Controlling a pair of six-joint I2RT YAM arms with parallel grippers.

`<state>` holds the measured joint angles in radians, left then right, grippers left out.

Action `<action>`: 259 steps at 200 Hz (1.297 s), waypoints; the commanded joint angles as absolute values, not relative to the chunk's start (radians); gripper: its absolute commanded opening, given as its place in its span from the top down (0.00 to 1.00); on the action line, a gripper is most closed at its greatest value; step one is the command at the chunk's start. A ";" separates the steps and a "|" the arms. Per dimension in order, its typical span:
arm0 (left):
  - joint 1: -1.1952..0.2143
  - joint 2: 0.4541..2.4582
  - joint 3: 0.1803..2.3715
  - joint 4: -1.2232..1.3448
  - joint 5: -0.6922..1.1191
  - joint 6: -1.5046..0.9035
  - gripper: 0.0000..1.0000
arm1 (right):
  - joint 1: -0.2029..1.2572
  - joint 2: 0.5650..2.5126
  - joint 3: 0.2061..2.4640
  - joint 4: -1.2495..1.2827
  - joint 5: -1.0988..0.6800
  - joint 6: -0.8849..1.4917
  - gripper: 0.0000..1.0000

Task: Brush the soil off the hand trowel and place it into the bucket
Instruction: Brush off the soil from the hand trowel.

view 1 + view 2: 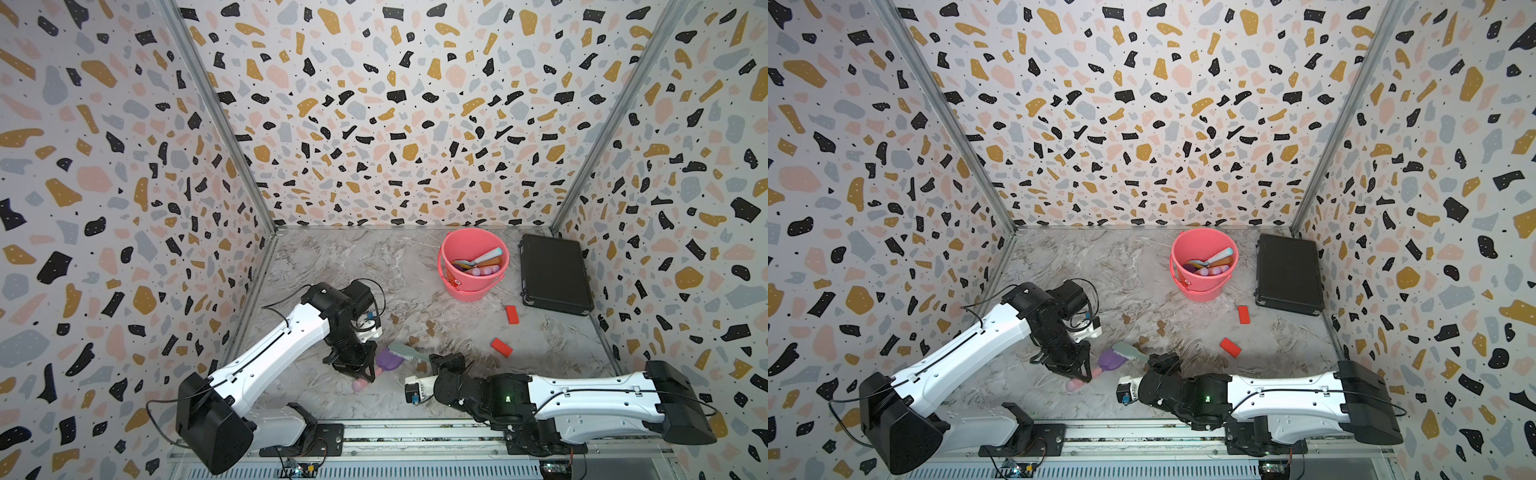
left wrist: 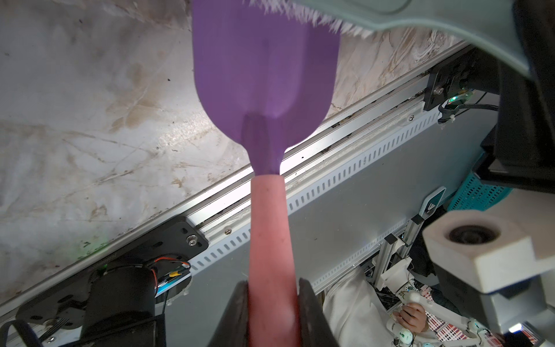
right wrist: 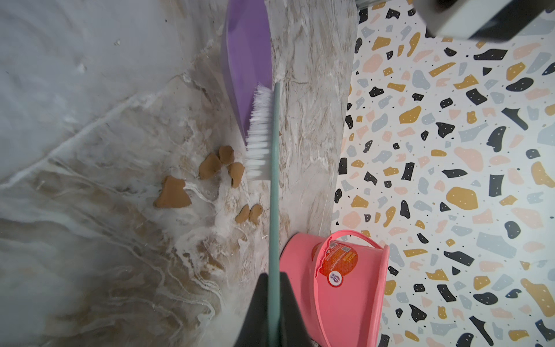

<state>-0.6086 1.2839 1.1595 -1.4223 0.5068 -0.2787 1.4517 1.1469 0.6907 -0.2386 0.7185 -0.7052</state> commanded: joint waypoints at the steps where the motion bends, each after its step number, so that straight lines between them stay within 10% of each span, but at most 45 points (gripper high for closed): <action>1: -0.604 1.259 1.198 -1.448 0.483 -0.263 1.00 | 1.428 1.100 0.670 -0.285 0.759 -0.708 1.00; 60: -0.604 1.244 1.286 -1.402 0.451 -0.306 1.00 | 1.332 1.000 0.730 -0.313 0.808 -0.474 1.00; 163: -0.604 1.091 1.377 -1.251 0.369 -0.352 1.00 | 1.041 0.983 0.853 -0.306 0.172 0.629 1.00; 259: -0.603 1.094 1.335 -1.234 0.281 -0.389 1.00 | 0.987 1.029 0.663 0.305 -0.407 0.922 1.00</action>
<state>-0.6086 1.0920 1.3464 -1.2690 0.2962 -0.3721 0.9874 1.0401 0.6704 0.1066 -0.2760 0.8341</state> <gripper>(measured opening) 0.219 0.077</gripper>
